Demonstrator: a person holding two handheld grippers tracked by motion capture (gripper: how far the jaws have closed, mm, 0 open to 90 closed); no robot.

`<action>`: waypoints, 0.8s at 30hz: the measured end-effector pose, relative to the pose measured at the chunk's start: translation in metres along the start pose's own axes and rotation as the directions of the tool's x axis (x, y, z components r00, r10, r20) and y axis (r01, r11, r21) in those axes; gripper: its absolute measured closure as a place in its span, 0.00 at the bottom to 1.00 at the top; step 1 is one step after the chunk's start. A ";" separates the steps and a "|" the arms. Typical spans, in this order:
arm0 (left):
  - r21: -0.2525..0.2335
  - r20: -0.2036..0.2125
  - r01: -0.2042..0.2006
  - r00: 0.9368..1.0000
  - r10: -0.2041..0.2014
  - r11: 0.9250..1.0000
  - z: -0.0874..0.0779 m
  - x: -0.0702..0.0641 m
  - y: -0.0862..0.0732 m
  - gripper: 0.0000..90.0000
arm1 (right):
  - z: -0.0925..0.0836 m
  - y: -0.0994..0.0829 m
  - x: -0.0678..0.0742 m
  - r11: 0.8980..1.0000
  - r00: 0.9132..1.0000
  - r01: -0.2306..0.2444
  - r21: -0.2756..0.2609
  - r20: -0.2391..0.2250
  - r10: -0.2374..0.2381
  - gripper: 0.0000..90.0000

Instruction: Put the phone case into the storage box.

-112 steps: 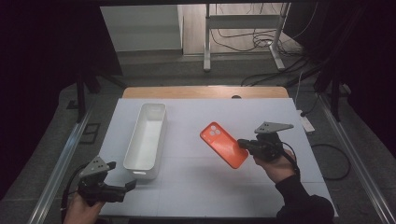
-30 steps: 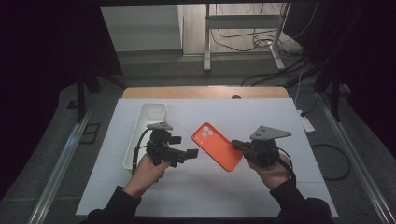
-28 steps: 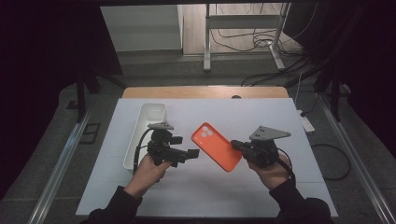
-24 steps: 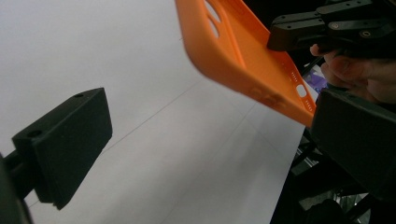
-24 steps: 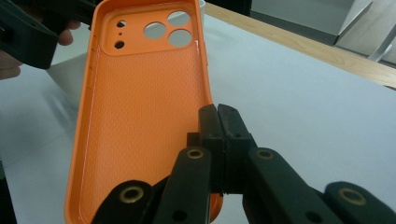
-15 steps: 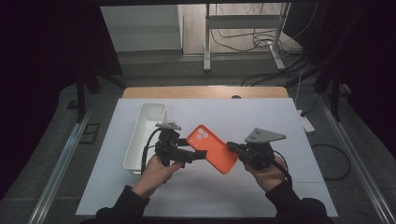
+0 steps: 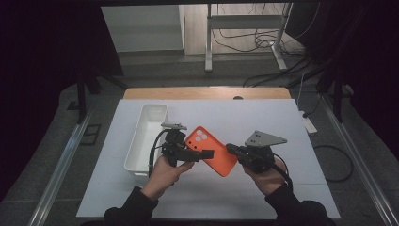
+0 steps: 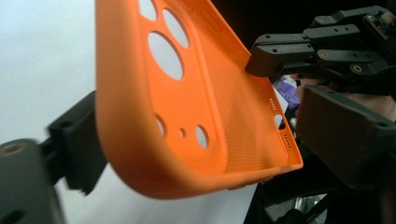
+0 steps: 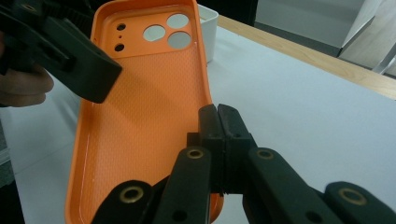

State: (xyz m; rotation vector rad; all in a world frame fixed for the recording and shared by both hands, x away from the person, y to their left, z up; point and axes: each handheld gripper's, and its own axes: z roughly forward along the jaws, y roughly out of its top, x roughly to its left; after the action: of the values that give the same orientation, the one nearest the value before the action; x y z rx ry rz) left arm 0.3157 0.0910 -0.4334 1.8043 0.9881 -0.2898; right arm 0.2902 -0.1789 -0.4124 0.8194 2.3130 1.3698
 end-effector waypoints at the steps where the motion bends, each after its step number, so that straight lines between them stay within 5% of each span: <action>1: -0.003 0.008 0.004 1.000 -0.004 1.000 0.000 0.001 0.000 0.18 | 0.000 0.000 0.000 1.000 1.000 0.000 0.000 -0.001 0.000 0.99; 10: -0.016 0.066 0.077 0.995 -0.076 0.997 -0.001 0.006 -0.002 0.41 | 0.002 0.000 0.004 1.000 1.000 0.014 -0.007 0.003 -0.014 0.99; 24: -0.026 0.179 0.185 0.968 -0.177 0.982 -0.001 0.014 -0.007 0.85 | 0.003 -0.001 0.005 1.000 1.000 0.029 -0.005 0.011 -0.029 0.99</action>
State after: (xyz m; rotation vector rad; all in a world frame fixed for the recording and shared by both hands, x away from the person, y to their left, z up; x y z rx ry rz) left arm 0.3196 0.0997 -0.4461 1.6217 1.0265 -0.5288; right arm 0.2876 -0.1737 -0.4152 0.7866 2.3034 1.3550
